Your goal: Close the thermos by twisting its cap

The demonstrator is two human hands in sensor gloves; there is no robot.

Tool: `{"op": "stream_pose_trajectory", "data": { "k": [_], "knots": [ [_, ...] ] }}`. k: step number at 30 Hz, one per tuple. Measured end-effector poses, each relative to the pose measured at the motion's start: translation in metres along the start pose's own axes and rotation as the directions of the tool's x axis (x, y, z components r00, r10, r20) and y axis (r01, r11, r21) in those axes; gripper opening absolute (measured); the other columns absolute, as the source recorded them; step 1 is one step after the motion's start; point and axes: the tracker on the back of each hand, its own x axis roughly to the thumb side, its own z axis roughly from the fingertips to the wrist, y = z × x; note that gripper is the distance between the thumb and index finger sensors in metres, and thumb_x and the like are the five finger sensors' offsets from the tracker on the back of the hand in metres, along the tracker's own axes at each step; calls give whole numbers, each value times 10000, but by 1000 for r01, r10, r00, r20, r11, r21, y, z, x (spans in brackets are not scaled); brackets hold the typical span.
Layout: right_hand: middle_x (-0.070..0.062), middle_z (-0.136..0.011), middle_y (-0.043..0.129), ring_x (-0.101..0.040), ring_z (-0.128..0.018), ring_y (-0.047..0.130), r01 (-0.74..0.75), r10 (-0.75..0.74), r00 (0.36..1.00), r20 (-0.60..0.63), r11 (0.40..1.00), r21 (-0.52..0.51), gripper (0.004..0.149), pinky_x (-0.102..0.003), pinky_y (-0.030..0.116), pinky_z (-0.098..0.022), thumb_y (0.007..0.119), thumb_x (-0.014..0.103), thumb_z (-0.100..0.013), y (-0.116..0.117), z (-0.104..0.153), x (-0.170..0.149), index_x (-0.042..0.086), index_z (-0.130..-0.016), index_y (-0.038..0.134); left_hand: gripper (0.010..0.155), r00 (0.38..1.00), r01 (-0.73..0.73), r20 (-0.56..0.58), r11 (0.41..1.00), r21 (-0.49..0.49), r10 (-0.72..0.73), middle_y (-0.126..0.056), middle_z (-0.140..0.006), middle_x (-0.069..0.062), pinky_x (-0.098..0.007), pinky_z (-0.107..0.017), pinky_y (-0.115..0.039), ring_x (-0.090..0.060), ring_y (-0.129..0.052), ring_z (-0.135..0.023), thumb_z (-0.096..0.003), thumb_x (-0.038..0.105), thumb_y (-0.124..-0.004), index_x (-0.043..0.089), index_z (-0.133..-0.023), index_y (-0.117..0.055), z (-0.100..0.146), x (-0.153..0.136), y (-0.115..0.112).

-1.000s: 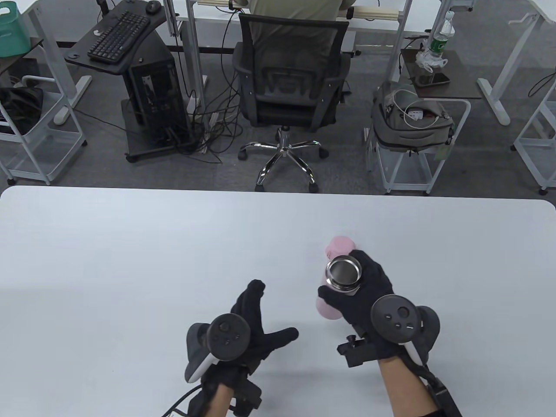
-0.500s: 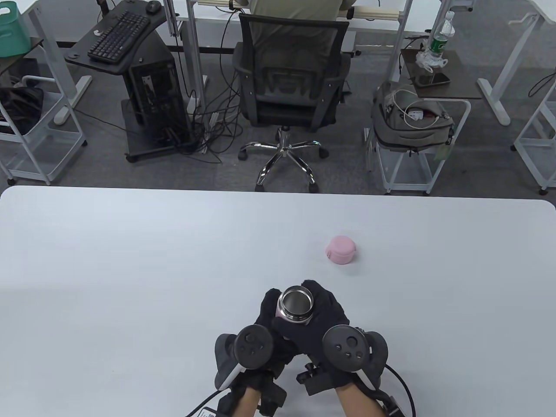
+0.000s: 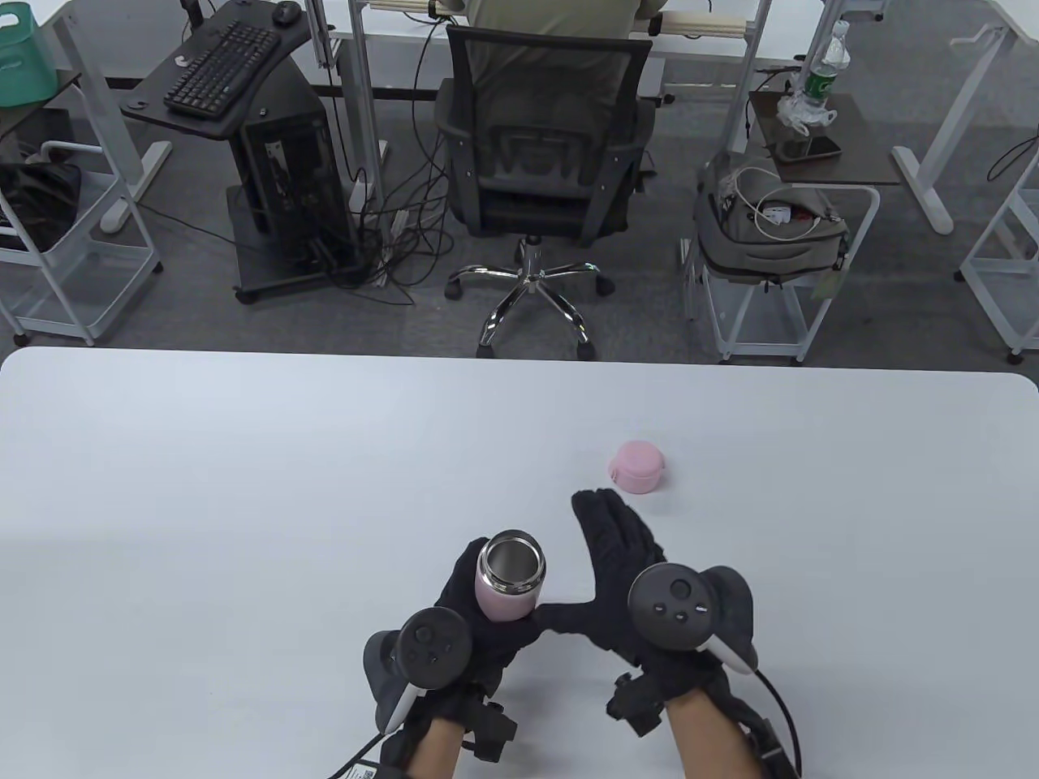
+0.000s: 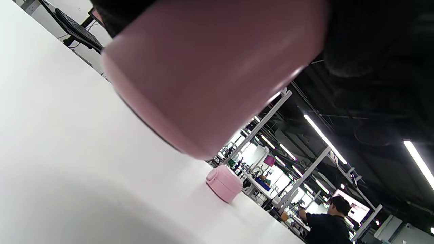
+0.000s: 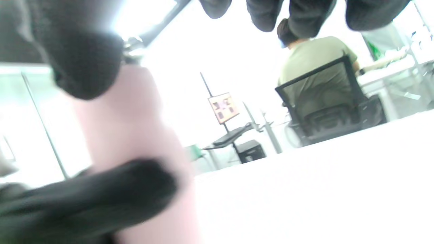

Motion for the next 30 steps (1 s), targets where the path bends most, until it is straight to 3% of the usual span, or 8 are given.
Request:
{"op": "stream_pose_trajectory", "data": {
  "k": [1,5,8,11,15,22,30],
  "knots": [
    [-443,-1197,314,-761,-993,395,-49,50,997,-51,999,16,1136,-859,468,-608,888,541,-467,-2,-15,-11,-31,-1209,245,1214,1000,-4,1,1000,9,4,-418,-1172,-195,-473,-731,-699,-372,-577,-1046,-262,735,-813,166,-1139,-195,0,0,2],
    [-394,-1203,250,-733,-1006,342,-183,214,959,-185,968,170,1098,-852,435,-624,897,465,-478,11,-75,-48,-5,-1195,211,1213,1000,-15,0,1000,21,15,-422,-1169,-205,-486,-722,-696,-382,-579,-1040,-262,728,-817,158,-1139,-204,0,0,4],
    [-358,-1206,231,-707,-1019,348,-368,454,863,-221,866,339,1079,-834,447,-640,883,457,-479,34,-117,-80,35,-1183,182,1210,1000,-9,5,1000,23,9,-425,-1168,-207,-490,-720,-695,-385,-581,-1038,-263,725,-818,158,-1140,-208,-1,1,5],
    [-315,-1212,195,-683,-1038,337,-393,555,784,-279,791,468,1061,-826,437,-659,884,422,-481,60,-143,-111,108,-1168,139,1208,1000,3,6,1000,25,-3,-426,-1169,-207,-492,-719,-695,-389,-582,-1036,-265,723,-819,156,-1141,-210,-2,0,5],
    [-282,-1221,185,-665,-1058,339,-339,564,755,-335,773,537,1026,-819,427,-679,887,389,-488,79,-156,-135,201,-1151,126,1208,1000,21,8,999,24,-22,-428,-1168,-209,-494,-717,-695,-393,-582,-1035,-264,720,-821,157,-1141,-211,-3,-1,5],
    [-250,-1226,160,-659,-1073,353,-260,522,766,-376,785,562,968,-817,421,-692,882,322,-505,98,-167,-153,301,-1125,139,1204,1000,7,8,1000,26,-7,-429,-1167,-212,-497,-715,-693,-396,-583,-1033,-265,714,-825,155,-1140,-215,-2,-1,6],
    [-265,-1227,184,-616,-1089,442,-189,488,767,-416,791,582,853,-785,459,-715,859,255,-530,106,-169,-166,342,-1123,252,1201,1000,9,10,999,32,-10,-430,-1166,-212,-498,-715,-691,-397,-583,-1033,-266,710,-826,157,-1139,-216,-2,-1,6]
  ]
}}
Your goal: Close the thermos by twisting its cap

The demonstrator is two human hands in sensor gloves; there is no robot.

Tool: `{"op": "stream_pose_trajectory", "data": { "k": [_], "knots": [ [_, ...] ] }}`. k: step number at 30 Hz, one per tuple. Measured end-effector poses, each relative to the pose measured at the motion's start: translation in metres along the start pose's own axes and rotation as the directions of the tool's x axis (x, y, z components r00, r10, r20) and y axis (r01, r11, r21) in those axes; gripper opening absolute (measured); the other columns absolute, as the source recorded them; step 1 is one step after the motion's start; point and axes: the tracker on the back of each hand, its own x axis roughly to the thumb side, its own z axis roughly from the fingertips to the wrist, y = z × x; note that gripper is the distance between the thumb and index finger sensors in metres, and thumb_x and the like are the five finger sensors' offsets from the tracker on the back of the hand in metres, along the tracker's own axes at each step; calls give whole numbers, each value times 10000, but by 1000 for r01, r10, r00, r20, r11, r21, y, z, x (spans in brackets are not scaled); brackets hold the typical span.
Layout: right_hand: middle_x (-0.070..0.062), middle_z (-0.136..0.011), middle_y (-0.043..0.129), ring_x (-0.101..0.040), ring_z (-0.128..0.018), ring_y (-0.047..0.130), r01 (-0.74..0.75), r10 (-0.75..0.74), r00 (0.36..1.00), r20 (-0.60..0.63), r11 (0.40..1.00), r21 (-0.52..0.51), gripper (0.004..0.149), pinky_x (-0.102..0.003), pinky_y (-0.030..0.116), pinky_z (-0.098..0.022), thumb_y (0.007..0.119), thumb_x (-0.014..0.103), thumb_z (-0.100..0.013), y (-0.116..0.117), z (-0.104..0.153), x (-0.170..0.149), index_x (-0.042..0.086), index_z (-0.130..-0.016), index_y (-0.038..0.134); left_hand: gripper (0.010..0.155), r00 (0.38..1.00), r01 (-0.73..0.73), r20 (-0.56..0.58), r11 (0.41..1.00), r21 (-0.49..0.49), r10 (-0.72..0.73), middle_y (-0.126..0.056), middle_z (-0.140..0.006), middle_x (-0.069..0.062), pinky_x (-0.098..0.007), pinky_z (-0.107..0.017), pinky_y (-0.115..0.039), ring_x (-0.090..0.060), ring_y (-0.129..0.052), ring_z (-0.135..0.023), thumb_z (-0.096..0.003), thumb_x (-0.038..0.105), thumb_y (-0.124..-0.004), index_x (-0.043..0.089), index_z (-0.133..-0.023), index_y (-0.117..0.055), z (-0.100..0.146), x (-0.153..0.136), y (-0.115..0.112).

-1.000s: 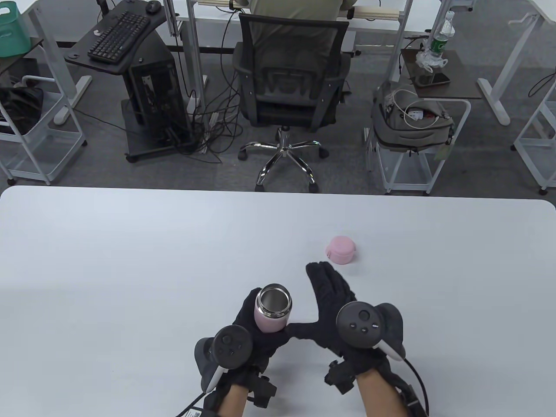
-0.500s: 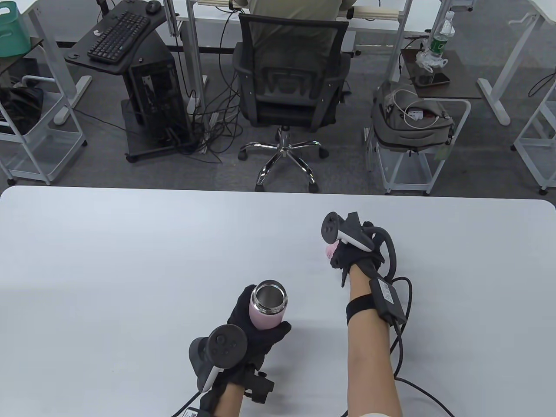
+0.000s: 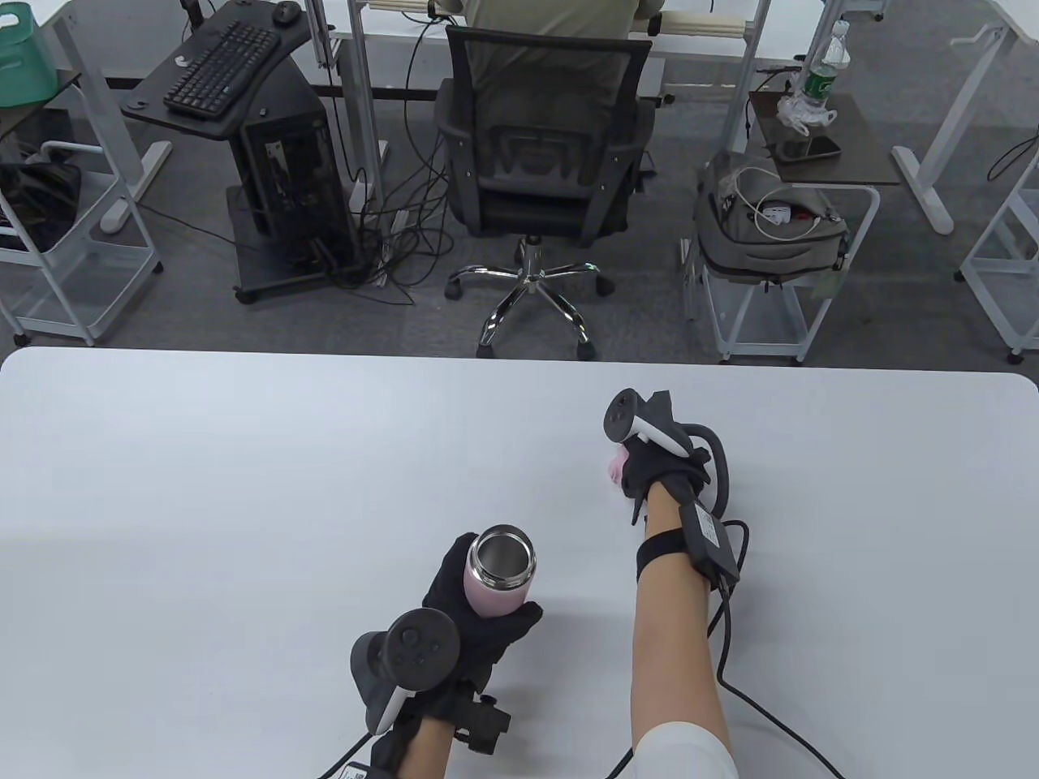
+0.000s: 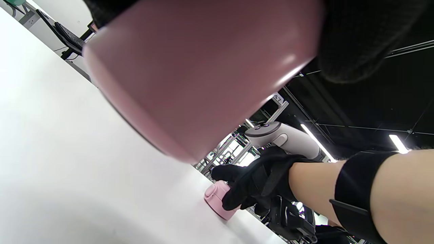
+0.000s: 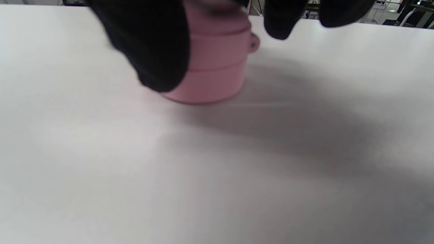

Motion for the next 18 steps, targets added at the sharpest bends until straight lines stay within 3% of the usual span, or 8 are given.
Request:
{"op": "stream_pose_trajectory", "data": {
  "k": [5,11,14,18],
  "knots": [
    [-236,-1228,284,-566,-1073,522,66,-66,998,19,998,-12,811,-730,509,-733,859,232,-527,3,-4,-2,322,-1118,312,1199,1000,17,-10,1000,-3,-17,-430,-1166,-213,-497,-714,-692,-398,-584,-1032,-266,710,-827,156,-1138,-217,0,-2,-2],
    [-211,-1201,390,-556,-1029,583,46,-42,998,53,996,-78,811,-702,560,-726,868,279,-509,-4,4,-1,301,-1119,335,1199,999,28,-16,1000,-8,-28,-428,-1167,-213,-496,-715,-693,-397,-584,-1033,-270,714,-822,156,-1139,-214,-1,-2,-2],
    [-245,-1187,409,-558,-999,617,59,-43,989,141,992,-109,812,-692,609,-700,857,316,-520,-26,30,2,268,-1135,329,1198,999,28,-21,1000,-11,-28,-428,-1166,-215,-499,-714,-693,-401,-583,-1032,-272,713,-821,153,-1139,-214,-2,-2,-1],
    [-283,-1158,490,-536,-936,716,100,-19,919,393,977,-188,817,-669,671,-649,832,401,-538,-70,98,17,217,-1162,339,1196,998,47,-33,998,-28,-48,-430,-1164,-222,-506,-710,-693,-407,-585,-1028,-275,714,-820,149,-1140,-216,-4,-3,-3]
  ]
}}
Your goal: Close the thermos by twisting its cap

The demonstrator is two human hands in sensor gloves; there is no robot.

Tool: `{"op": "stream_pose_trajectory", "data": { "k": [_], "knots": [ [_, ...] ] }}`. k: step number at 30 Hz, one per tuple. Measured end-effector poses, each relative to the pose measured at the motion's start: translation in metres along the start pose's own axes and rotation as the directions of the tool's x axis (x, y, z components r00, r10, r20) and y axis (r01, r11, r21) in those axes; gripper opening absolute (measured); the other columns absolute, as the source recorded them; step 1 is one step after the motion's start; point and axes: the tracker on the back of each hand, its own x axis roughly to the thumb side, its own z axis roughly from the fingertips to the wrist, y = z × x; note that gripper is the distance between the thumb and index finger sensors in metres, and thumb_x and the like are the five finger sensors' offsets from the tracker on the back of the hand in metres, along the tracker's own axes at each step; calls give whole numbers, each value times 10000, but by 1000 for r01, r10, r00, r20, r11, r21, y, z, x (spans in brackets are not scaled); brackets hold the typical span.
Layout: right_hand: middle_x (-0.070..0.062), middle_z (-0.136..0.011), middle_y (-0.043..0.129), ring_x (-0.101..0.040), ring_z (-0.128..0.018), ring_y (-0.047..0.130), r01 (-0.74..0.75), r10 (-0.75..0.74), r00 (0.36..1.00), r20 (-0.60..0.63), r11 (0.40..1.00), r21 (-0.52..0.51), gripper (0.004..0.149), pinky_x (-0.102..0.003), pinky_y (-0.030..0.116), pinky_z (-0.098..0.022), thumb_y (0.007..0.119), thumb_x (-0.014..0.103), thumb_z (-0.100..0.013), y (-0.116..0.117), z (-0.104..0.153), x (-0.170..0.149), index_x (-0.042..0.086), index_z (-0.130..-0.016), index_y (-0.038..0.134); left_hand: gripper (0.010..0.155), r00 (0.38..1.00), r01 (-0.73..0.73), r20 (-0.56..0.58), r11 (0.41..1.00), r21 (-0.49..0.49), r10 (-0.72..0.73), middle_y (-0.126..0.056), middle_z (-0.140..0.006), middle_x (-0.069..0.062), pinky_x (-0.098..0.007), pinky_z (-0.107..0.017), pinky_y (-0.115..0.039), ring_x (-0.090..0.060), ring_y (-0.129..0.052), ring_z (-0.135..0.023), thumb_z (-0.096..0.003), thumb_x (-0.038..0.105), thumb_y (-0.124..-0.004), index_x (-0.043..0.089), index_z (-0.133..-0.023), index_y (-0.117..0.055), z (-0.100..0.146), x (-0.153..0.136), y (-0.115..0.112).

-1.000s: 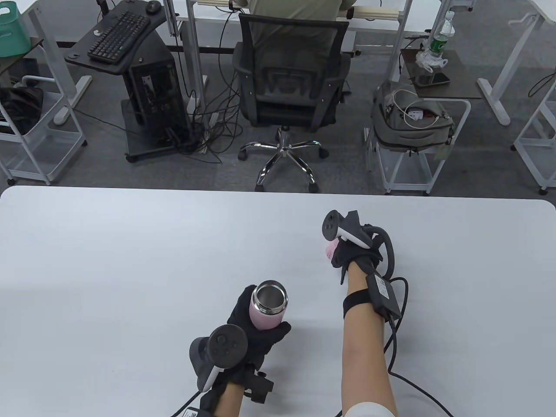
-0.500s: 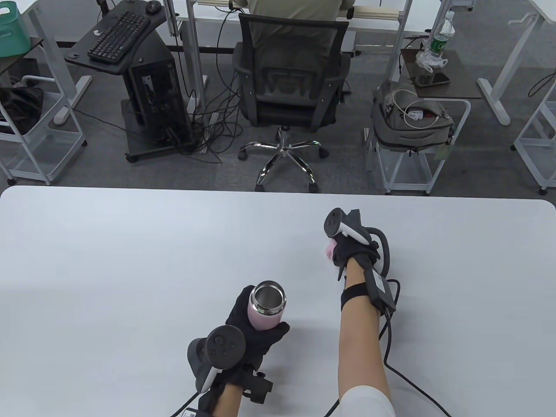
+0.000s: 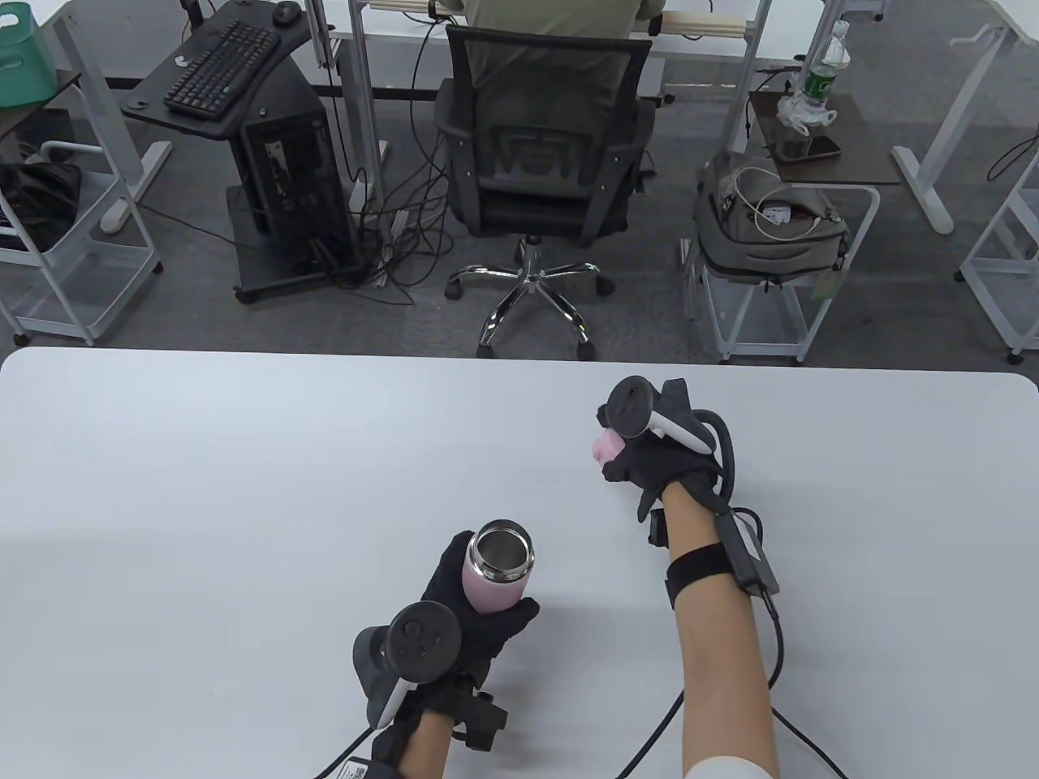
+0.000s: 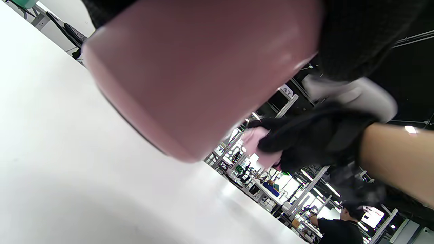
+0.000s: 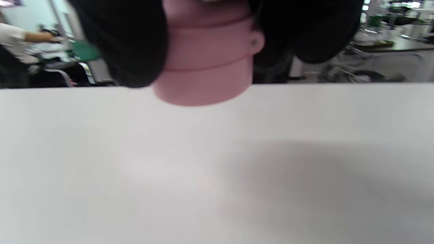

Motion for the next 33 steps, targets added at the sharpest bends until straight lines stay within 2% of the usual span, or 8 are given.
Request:
{"op": "stream_pose_trajectory", "data": {
  "k": [3,6,8,11,18,26,29,33],
  "knots": [
    [-297,-1137,556,-506,-892,787,-32,43,981,188,998,-61,822,-647,716,-621,810,453,-547,-37,45,41,178,-1179,361,1197,1000,26,3,1000,-11,-26,-433,-1163,-225,-510,-706,-695,-411,-587,-1025,-275,712,-822,146,-1140,-219,-1,0,-2],
    [-299,-1118,600,-472,-860,835,-52,79,946,314,994,-93,826,-622,748,-603,786,493,-556,-61,82,76,157,-1186,372,1195,1000,20,-6,1000,-14,-20,-436,-1162,-225,-509,-706,-696,-411,-589,-1024,-276,714,-820,146,-1140,-220,-2,0,-1],
    [-298,-1109,620,-457,-844,854,-49,84,914,396,994,-100,826,-610,761,-595,777,505,-563,-70,103,100,144,-1189,376,1195,1000,4,-20,1000,-17,-4,-434,-1162,-226,-510,-706,-695,-413,-589,-1023,-278,714,-819,144,-1141,-220,-3,-2,-1],
    [-298,-1102,642,-452,-839,869,-65,97,873,477,994,-84,817,-609,770,-590,777,505,-564,-71,124,128,135,-1186,400,1195,1000,6,-22,1000,-10,-6,-438,-1159,-231,-516,-701,-694,-419,-590,-1019,-278,709,-824,140,-1141,-225,-3,-3,0],
    [-262,-1121,628,-434,-888,854,-258,258,830,495,964,-68,798,-609,766,-615,790,475,-559,-56,136,157,158,-1178,397,1193,1000,9,1,1000,-11,-9,-434,-1163,-225,-510,-705,-696,-412,-589,-1024,-280,714,-819,145,-1140,-220,-2,2,0],
    [-251,-1109,650,-403,-901,866,-260,256,825,504,963,-64,778,-604,769,-625,806,443,-562,-49,137,162,155,-1169,414,1195,1000,-12,12,1000,-10,12,-429,-1166,-218,-504,-711,-695,-402,-586,-1029,-280,718,-816,149,-1142,-216,-1,6,2],
    [-244,-1093,671,-378,-881,884,-270,275,831,483,959,-82,777,-578,781,-622,792,472,-568,-48,138,162,151,-1169,416,1194,1000,-8,12,1000,-8,8,-433,-1164,-221,-504,-709,-696,-404,-588,-1027,-279,719,-816,149,-1141,-218,-1,5,2],
    [-212,-1012,773,-277,-775,957,-298,336,842,422,942,-155,793,-503,833,-563,723,575,-573,-45,140,162,121,-1164,452,1193,1000,-4,12,1000,-13,4,-434,-1164,-221,-505,-708,-696,-404,-588,-1026,-279,719,-817,148,-1142,-222,0,5,1]
  ]
}}
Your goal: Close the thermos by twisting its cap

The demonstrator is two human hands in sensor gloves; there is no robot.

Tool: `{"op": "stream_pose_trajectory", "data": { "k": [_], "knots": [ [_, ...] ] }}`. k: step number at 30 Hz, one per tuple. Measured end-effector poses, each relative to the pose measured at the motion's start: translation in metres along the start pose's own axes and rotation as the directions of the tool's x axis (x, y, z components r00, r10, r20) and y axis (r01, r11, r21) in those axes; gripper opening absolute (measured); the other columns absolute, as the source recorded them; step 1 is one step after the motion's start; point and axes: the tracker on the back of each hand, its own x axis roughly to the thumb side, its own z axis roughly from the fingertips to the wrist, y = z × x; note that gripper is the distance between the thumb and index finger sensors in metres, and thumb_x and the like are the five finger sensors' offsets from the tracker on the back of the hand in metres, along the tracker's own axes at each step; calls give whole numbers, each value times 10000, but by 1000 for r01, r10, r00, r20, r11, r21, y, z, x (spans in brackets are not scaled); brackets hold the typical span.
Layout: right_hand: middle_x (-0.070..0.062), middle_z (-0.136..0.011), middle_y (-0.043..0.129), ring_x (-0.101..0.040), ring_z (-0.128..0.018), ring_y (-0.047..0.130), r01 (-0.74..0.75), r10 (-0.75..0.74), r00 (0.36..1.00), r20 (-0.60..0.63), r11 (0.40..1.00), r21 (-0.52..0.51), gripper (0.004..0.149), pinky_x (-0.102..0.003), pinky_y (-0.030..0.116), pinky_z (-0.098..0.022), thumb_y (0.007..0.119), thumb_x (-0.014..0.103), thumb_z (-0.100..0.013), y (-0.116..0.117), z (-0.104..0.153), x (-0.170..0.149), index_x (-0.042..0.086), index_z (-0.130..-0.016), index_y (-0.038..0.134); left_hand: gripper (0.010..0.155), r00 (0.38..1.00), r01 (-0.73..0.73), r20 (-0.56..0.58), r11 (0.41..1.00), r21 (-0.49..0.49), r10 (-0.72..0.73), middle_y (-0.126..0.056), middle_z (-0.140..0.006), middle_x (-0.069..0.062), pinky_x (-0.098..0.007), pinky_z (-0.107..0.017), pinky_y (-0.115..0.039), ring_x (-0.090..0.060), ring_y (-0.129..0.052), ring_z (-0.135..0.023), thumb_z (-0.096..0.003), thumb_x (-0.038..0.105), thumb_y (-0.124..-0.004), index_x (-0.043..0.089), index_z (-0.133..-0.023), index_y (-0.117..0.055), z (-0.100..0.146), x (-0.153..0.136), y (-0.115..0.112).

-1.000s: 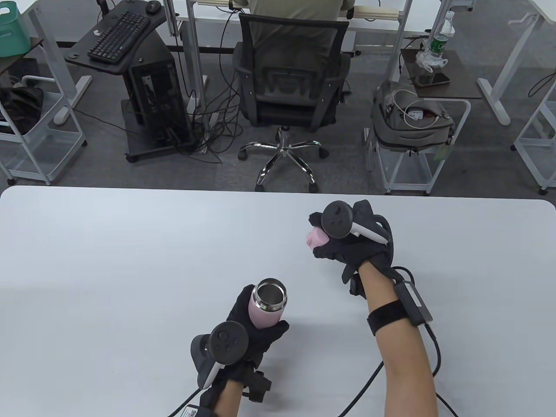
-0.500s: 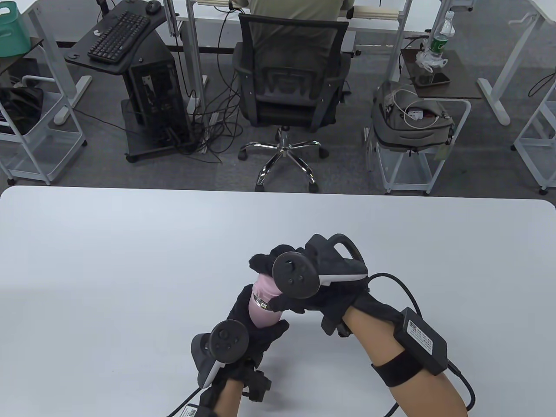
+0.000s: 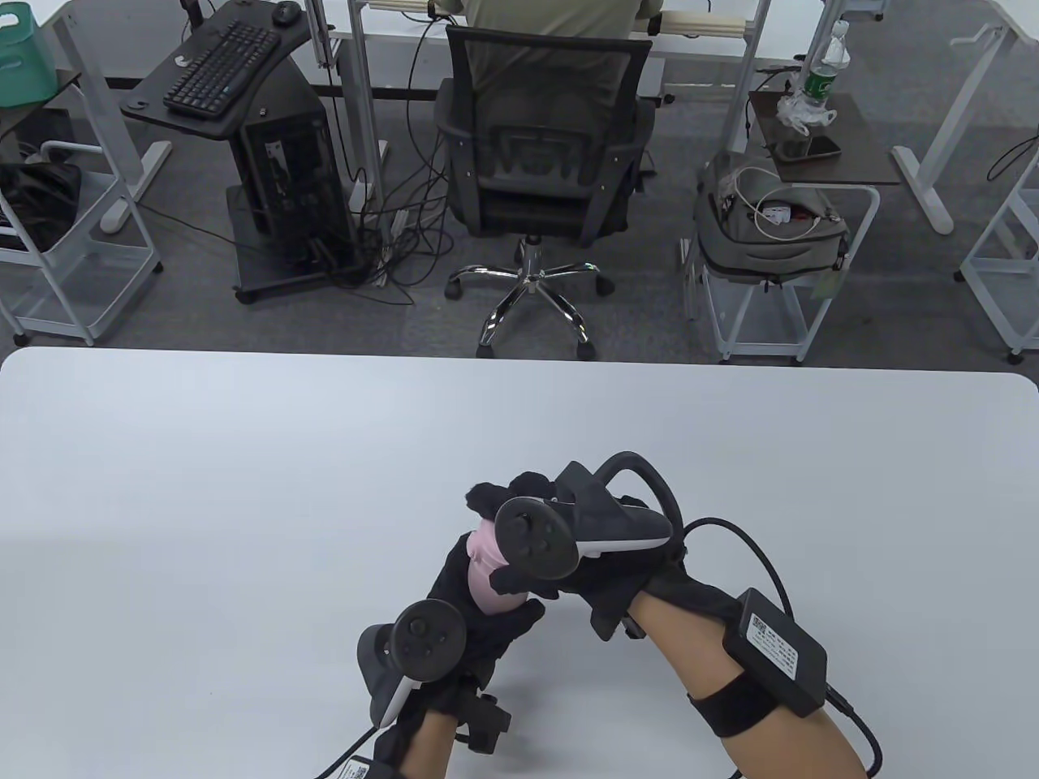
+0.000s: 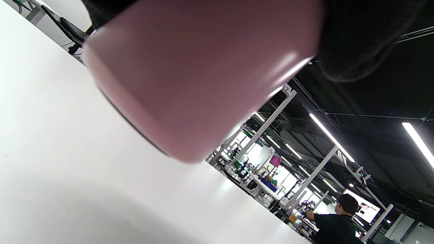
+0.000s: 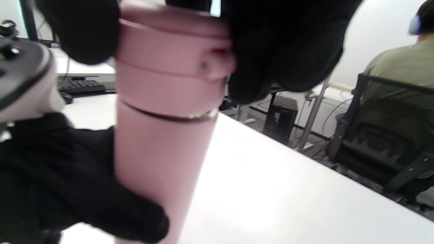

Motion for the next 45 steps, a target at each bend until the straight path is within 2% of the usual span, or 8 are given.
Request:
{"op": "stream_pose_trajectory", "data": {
  "k": [12,14,15,17,21,28,36,45],
  "knots": [
    [-76,-705,957,-169,-446,1005,-117,112,983,-147,993,-23,922,-423,871,-367,502,736,-550,6,-3,3,22,-1130,569,1194,1000,18,3,1000,3,-18,-437,-1163,-221,-507,-706,-696,-407,-590,-1024,-276,715,-821,147,-1142,-225,0,1,-1],
    [-140,-814,934,-254,-562,1013,-88,91,986,-142,996,28,980,-479,861,-431,445,751,-541,3,-2,3,11,-1184,439,1193,1000,20,3,1000,2,-20,-437,-1163,-221,-506,-707,-696,-407,-589,-1024,-278,716,-819,148,-1141,-225,0,1,-1],
    [-236,-961,857,-376,-714,973,-64,69,990,-126,997,42,970,-562,825,-506,447,741,-554,1,0,3,34,-1209,339,1193,1000,20,1,1000,1,-20,-437,-1163,-222,-506,-707,-696,-406,-589,-1025,-278,717,-818,148,-1142,-223,0,1,-1],
    [-359,-1156,616,-591,-934,784,8,-6,999,-54,999,43,842,-721,711,-601,549,664,-599,-5,4,2,162,-1207,253,1192,1000,20,-1,1000,-2,-20,-436,-1164,-224,-508,-706,-695,-407,-588,-1025,-279,716,-819,149,-1142,-223,0,1,-1],
    [-396,-1182,513,-651,-970,715,70,-72,997,19,994,85,686,-766,674,-621,715,431,-626,-10,6,3,251,-1180,351,1190,1000,27,1,1000,-3,-27,-437,-1163,-224,-510,-706,-695,-408,-589,-1024,-279,713,-820,149,-1142,-224,0,1,-1],
    [-361,-1146,597,-576,-939,795,40,-45,998,39,991,126,612,-691,726,-625,725,333,-621,-8,3,8,234,-1161,453,1188,999,47,12,999,-9,-47,-440,-1162,-226,-511,-705,-695,-411,-590,-1024,-280,710,-822,151,-1141,-226,0,3,-3],
    [-293,-969,820,-356,-723,964,-49,58,995,-80,993,109,620,-553,819,-533,532,482,-663,-4,-2,7,126,-1169,499,1187,998,60,24,998,-3,-60,-441,-1162,-227,-518,-703,-691,-415,-588,-1022,-275,701,-830,152,-1141,-232,1,5,-3],
    [-163,-706,967,-206,-445,1006,-162,172,970,-172,984,70,729,-443,861,-378,394,567,-647,-2,-5,9,49,-1078,671,1190,998,54,26,999,-2,-54,-445,-1160,-224,-513,-703,-695,-410,-592,-1021,-271,706,-829,153,-1141,-234,1,5,-4]
  ]
}}
